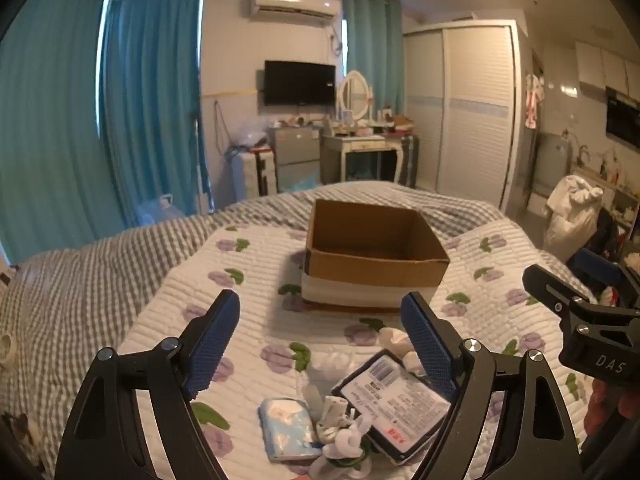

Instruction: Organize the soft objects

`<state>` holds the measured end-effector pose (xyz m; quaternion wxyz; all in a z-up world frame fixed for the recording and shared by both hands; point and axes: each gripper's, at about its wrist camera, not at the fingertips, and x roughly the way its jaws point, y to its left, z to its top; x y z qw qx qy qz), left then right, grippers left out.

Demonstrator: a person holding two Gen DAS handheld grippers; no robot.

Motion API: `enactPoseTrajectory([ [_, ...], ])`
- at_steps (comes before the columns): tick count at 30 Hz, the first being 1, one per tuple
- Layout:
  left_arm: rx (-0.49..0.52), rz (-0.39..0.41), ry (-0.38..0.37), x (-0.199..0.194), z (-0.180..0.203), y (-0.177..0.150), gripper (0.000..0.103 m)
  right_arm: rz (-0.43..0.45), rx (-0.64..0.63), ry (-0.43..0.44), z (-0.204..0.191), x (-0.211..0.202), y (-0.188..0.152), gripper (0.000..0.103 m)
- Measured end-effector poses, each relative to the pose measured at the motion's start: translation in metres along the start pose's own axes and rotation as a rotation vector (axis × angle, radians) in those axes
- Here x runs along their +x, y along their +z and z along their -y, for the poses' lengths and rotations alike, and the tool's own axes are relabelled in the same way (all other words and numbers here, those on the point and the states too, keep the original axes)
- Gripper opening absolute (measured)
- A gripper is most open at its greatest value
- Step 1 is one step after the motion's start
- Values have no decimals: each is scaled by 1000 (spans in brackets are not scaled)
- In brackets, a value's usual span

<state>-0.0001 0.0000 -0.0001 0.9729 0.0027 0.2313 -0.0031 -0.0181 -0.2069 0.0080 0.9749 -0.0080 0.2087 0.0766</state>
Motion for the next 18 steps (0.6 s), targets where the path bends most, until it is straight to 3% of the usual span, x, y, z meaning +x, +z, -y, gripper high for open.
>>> enactPoseTrajectory([
  [15,5,13,28,-9,24,8,84,-13,-5,2,-3,2,-4,103],
  [18,-19,10,9,0,-5,2,84,-15,-5,0,-4,4,-6,103],
])
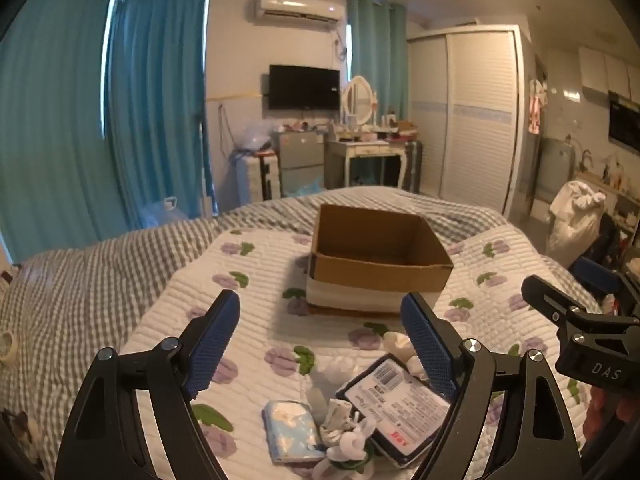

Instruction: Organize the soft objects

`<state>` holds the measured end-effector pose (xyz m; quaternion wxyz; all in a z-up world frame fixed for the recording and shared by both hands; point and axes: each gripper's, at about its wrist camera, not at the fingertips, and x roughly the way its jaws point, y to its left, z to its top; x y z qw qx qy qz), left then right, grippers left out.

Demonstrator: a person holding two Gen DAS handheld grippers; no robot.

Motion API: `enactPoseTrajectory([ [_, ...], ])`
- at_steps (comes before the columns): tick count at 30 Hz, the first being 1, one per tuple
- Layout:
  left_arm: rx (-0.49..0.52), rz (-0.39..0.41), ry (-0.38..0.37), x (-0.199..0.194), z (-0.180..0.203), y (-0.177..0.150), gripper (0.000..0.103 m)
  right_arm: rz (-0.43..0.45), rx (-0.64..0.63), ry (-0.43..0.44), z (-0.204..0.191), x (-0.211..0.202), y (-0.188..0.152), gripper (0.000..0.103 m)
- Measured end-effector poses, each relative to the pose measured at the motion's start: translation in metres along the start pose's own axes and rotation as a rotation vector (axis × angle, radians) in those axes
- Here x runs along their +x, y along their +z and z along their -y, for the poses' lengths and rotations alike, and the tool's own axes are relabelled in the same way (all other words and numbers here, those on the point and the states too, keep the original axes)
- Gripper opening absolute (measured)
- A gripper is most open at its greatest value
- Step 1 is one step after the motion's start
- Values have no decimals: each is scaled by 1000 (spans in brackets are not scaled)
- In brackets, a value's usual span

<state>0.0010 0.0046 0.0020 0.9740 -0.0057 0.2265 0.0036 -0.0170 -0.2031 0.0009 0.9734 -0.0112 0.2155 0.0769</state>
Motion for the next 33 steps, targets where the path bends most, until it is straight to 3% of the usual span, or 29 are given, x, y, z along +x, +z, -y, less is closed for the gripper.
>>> enactPoseTrajectory([
  [33,7,-4,-2,0,3,-2,84,-11,-3,3,-2,-1,2,103],
])
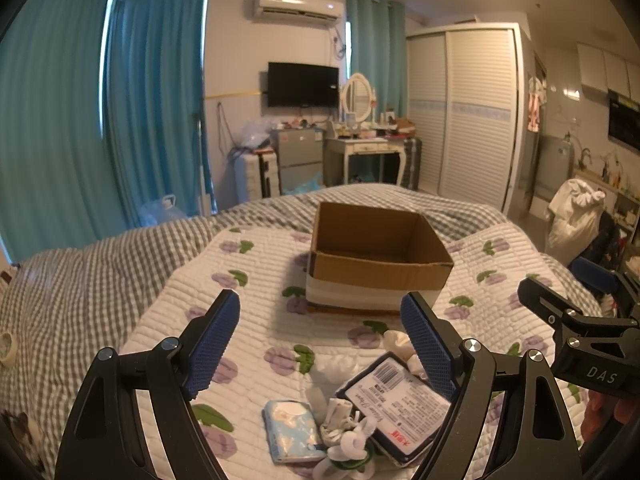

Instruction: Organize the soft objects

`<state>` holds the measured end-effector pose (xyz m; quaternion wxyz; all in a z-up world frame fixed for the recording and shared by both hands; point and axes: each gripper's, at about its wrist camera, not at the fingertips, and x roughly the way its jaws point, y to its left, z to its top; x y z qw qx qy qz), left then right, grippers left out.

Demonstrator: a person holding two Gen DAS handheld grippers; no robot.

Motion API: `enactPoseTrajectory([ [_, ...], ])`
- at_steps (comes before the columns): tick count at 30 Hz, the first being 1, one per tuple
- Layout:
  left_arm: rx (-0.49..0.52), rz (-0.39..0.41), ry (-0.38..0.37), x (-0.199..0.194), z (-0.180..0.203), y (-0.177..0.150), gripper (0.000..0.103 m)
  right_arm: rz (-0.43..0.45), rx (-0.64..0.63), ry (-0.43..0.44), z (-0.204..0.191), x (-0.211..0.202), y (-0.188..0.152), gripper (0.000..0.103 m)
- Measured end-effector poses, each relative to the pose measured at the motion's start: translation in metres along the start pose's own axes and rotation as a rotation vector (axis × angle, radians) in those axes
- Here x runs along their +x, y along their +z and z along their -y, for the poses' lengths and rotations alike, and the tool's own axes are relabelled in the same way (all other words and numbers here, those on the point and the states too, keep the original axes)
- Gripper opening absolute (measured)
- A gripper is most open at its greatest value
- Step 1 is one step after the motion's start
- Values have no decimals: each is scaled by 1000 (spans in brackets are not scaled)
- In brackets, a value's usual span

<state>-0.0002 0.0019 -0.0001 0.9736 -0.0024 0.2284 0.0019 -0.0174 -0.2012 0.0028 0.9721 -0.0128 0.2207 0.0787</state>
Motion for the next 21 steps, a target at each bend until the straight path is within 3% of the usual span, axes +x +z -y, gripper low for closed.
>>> enactPoseTrajectory([
  [21,-1,-3,0,0,-1,0,84,-1,-1,0,-1,1,-1,103],
])
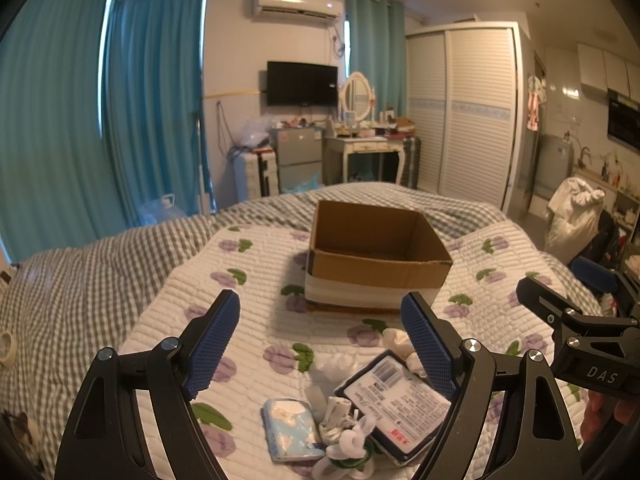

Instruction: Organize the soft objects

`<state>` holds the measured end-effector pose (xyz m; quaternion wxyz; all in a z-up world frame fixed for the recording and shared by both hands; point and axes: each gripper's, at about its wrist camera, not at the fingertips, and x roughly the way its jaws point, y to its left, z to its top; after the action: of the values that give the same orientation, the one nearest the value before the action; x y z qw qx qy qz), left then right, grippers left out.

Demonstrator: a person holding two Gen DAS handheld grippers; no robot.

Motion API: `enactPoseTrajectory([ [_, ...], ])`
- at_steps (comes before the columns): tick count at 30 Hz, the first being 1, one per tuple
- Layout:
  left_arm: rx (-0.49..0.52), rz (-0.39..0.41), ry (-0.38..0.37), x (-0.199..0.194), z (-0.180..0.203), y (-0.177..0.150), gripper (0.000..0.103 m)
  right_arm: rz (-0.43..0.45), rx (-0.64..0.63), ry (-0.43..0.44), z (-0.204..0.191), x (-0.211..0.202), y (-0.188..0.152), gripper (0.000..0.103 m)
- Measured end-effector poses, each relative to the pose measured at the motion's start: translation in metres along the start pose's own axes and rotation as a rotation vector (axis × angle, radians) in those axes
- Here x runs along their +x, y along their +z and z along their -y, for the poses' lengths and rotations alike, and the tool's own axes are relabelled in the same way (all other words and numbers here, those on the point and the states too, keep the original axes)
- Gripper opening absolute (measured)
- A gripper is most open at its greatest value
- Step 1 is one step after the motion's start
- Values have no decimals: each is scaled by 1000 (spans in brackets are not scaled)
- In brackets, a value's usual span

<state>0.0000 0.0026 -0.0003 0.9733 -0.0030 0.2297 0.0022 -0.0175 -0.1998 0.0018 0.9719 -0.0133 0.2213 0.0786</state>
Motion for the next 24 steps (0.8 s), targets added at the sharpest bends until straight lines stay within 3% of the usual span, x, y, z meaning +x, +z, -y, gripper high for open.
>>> enactPoseTrajectory([
  [14,7,11,3,-4,3,0,84,8,-4,4,-1,-5,-1,103],
  [24,31,57,-21,-29,5,9,84,20,-33,15,-7,-24,6,103],
])
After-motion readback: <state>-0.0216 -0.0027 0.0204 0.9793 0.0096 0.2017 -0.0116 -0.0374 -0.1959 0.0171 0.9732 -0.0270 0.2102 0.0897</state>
